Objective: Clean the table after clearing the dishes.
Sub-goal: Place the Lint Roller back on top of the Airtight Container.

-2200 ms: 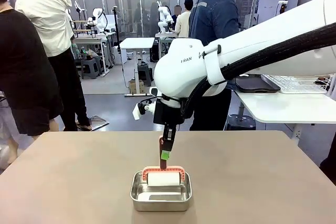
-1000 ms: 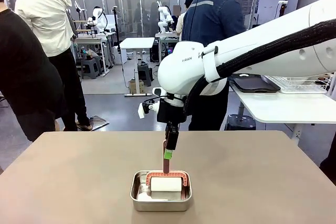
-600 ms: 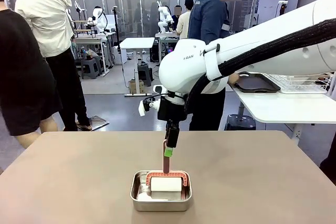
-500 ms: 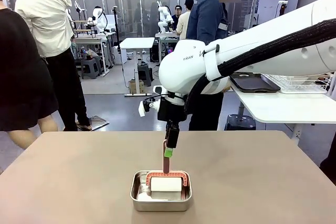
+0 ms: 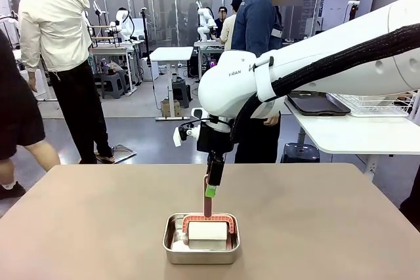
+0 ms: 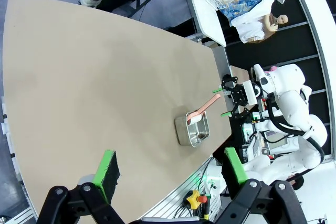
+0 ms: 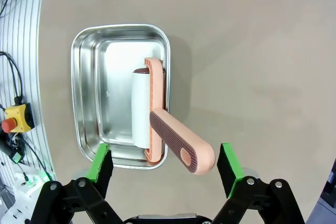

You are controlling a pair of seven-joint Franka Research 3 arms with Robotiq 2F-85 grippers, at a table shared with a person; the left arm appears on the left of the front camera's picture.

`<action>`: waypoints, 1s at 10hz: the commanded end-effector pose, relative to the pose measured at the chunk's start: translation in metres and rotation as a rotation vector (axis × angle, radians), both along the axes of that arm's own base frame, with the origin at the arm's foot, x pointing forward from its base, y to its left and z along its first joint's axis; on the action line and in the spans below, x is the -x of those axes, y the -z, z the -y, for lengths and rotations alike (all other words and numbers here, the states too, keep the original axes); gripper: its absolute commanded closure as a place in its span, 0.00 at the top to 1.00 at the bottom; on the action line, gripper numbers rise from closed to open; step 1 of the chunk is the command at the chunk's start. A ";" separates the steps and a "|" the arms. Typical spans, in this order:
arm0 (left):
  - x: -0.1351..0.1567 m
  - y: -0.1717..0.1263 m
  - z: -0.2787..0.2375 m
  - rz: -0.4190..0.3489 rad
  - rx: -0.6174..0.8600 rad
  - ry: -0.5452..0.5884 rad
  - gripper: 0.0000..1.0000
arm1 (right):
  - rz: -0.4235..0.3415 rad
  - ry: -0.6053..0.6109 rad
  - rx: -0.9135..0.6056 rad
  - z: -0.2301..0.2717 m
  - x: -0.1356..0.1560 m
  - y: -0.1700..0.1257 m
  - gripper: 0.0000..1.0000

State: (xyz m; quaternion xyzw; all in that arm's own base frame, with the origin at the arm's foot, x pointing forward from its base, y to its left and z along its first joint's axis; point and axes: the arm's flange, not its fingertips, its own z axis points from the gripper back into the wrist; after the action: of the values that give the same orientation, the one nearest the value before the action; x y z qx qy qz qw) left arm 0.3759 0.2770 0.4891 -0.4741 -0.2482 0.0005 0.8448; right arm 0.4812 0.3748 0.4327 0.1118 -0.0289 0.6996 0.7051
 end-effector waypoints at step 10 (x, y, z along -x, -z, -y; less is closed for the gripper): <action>0.005 -0.004 0.001 -0.016 0.001 0.002 1.00 | -0.034 0.044 -0.071 0.009 -0.004 -0.022 1.00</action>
State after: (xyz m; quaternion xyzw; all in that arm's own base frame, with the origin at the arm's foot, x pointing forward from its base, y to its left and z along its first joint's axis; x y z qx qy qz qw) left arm 0.3759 0.2770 0.4891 -0.4741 -0.2482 0.0005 0.8448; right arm 0.4845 0.3734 0.4386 0.1214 -0.0345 0.6929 0.7099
